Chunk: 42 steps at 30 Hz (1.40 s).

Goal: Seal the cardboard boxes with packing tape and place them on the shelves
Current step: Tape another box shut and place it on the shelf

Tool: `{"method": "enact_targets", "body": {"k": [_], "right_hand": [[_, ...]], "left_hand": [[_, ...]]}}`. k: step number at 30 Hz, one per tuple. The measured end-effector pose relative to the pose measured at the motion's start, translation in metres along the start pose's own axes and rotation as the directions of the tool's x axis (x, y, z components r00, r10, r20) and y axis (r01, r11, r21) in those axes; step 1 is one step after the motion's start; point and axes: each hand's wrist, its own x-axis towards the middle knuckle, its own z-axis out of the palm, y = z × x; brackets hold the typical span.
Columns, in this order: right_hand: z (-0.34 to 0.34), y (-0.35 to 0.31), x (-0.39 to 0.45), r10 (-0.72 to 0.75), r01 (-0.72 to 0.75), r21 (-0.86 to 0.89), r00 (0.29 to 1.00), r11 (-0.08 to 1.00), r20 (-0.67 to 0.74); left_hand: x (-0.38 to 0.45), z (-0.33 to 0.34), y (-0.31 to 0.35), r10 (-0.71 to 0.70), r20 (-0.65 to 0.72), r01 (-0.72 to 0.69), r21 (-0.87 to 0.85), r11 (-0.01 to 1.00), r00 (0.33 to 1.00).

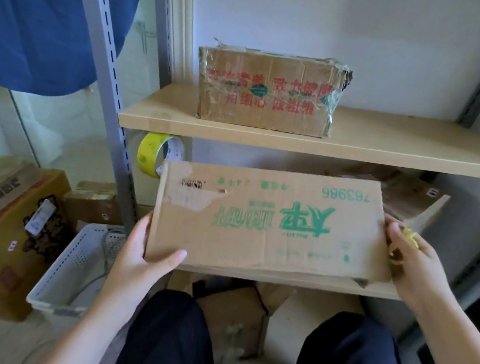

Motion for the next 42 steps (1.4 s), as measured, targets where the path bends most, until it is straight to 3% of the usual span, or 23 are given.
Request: {"method": "enact_targets", "body": {"k": [3,5,9,12,16,19,22,25,27,29,31,34,36,39,42], "right_hand": [[0.007,-0.015,-0.003,-0.008,0.011,0.089,0.999,0.996,-0.035],[0.004,-0.021,-0.001,-0.011,0.018,0.129,0.999,0.991,-0.052],[0.01,-0.02,0.01,0.022,-0.011,0.091,0.991,0.996,-0.13],[0.024,-0.013,0.024,-0.01,0.033,0.078,0.961,0.996,-0.276],[0.035,0.012,0.012,-0.213,0.103,-0.264,0.877,0.959,-0.432],[0.031,0.044,-0.014,-0.372,0.188,-0.439,0.846,0.879,-0.383],[0.035,0.057,-0.026,-0.348,0.163,-0.433,0.852,0.887,-0.391],[0.045,0.052,-0.022,-0.26,0.097,-0.359,0.86,0.928,-0.439],[0.044,0.038,-0.016,-0.257,0.077,-0.387,0.861,0.919,-0.438],[0.036,0.02,-0.011,-0.284,0.088,-0.45,0.877,0.889,-0.388],[0.028,0.002,-0.004,-0.276,0.07,-0.572,0.919,0.817,-0.283],[0.025,-0.006,0.019,-0.239,0.011,-0.761,0.952,0.648,-0.19],[0.031,0.004,0.04,-0.171,-0.03,-0.801,0.972,0.598,-0.163],[0.049,0.034,0.074,-0.033,-0.108,-0.791,0.987,0.602,-0.159],[0.064,0.057,0.102,0.04,-0.147,-0.806,0.988,0.574,-0.151]], "left_hand": [[0.009,-0.002,0.017,0.005,0.065,0.002,-0.097,0.995,0.998],[0.011,0.001,0.018,0.025,0.117,-0.016,-0.071,0.997,0.993],[0.023,0.016,0.002,-0.018,-0.01,0.018,-0.049,0.999,1.0],[0.044,0.023,-0.005,-0.021,-0.076,0.019,-0.026,0.999,0.997],[0.071,0.03,-0.011,-0.031,-0.159,0.044,0.077,0.996,0.987],[0.075,0.02,-0.047,-0.143,-0.208,0.173,0.135,0.976,0.968],[0.059,0.015,-0.084,-0.261,-0.169,0.285,0.141,0.948,0.95],[0.056,0.02,-0.083,-0.202,-0.24,0.254,0.211,0.944,0.95],[0.06,0.021,-0.07,-0.071,-0.294,0.199,0.433,0.879,0.953],[0.062,0.02,-0.049,0.096,-0.29,0.129,0.665,0.736,0.952],[0.067,0.022,-0.028,0.187,-0.285,0.119,0.788,0.605,0.94],[0.083,0.023,-0.018,0.14,-0.31,0.218,0.867,0.448,0.94],[0.092,0.021,-0.028,0.069,-0.327,0.277,0.879,0.388,0.942],[0.108,0.015,-0.039,0.031,-0.268,0.235,0.889,0.394,0.963],[0.113,0.013,-0.03,-0.092,-0.204,0.224,0.891,0.395,0.975]]}}
